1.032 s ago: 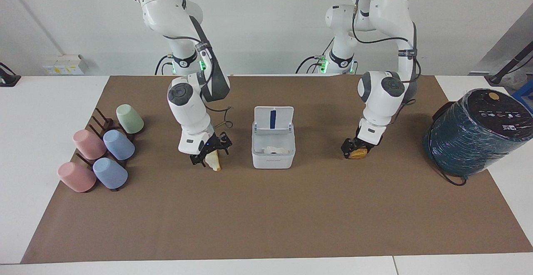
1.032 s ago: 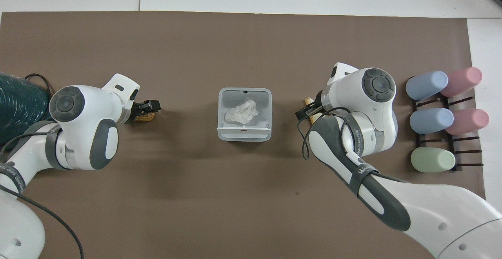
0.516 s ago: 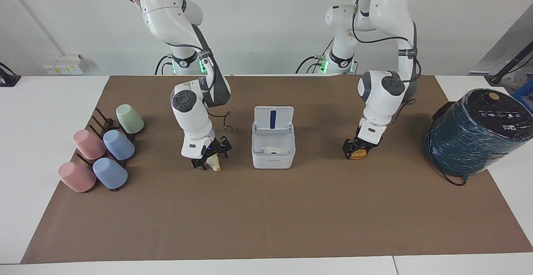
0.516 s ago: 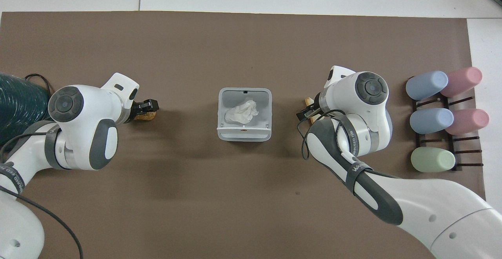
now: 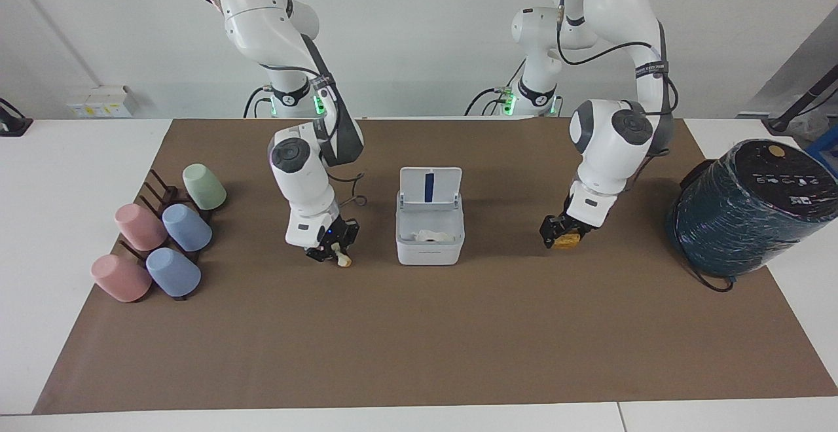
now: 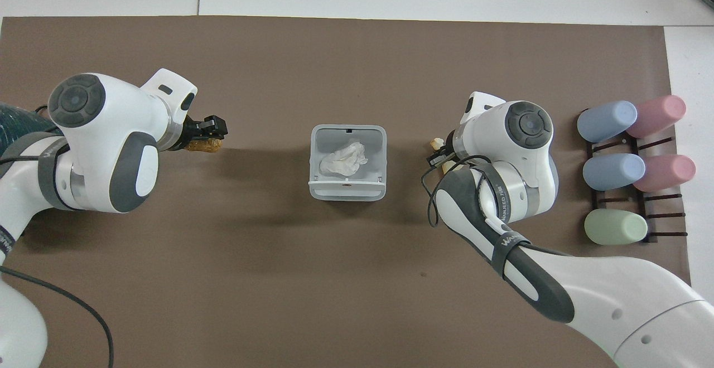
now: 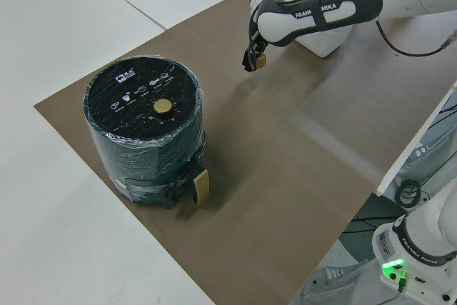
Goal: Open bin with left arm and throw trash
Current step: 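Release the sponge over the bin while the right gripper reaches the bread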
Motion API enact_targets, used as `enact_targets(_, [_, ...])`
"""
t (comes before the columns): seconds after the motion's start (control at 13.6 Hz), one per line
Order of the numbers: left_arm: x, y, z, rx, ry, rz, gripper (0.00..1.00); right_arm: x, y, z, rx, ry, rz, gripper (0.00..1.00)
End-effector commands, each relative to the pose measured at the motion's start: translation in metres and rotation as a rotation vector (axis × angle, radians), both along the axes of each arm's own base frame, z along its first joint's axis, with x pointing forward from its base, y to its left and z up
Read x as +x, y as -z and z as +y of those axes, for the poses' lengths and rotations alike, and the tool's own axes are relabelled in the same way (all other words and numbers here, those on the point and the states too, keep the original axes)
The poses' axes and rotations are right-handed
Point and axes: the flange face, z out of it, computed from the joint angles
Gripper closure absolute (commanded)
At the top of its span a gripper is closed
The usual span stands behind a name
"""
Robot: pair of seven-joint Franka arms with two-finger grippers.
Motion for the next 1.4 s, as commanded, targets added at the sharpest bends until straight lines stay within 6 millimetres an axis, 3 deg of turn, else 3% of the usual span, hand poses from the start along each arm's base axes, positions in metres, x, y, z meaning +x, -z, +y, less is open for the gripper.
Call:
enact_targets(0.0, [0.001, -0.031, -0.050, 0.016, -0.033, 0.020, 0.72, 0.010, -0.029, -0.013, -0.017, 0.027, 0.031, 1.00])
enact_targets(0.37, [-0.034, -0.052, -0.154, -0.013, -0.086, 0.014, 0.70, 0.025, -0.098, -0.058, -0.005, 0.110, 0.012, 1.00])
enact_targets(0.66, [-0.061, -0.061, -0.213, -0.053, -0.107, -0.005, 0.69, 0.032, -0.143, -0.086, 0.005, 0.174, 0.004, 1.00])
enact_targets(0.88, [-0.076, -0.056, -0.239, -0.093, -0.146, -0.035, 0.66, 0.036, -0.165, -0.068, 0.104, 0.326, 0.012, 1.00])
enact_targets(1.18, [-0.082, -0.051, -0.256, -0.134, -0.167, -0.069, 0.44, 0.041, -0.182, -0.051, 0.252, 0.447, 0.034, 1.00])
enact_targets(1.33, [-0.082, -0.050, -0.255, -0.131, -0.168, -0.066, 0.07, 0.037, -0.184, -0.024, 0.299, 0.505, 0.059, 1.00])
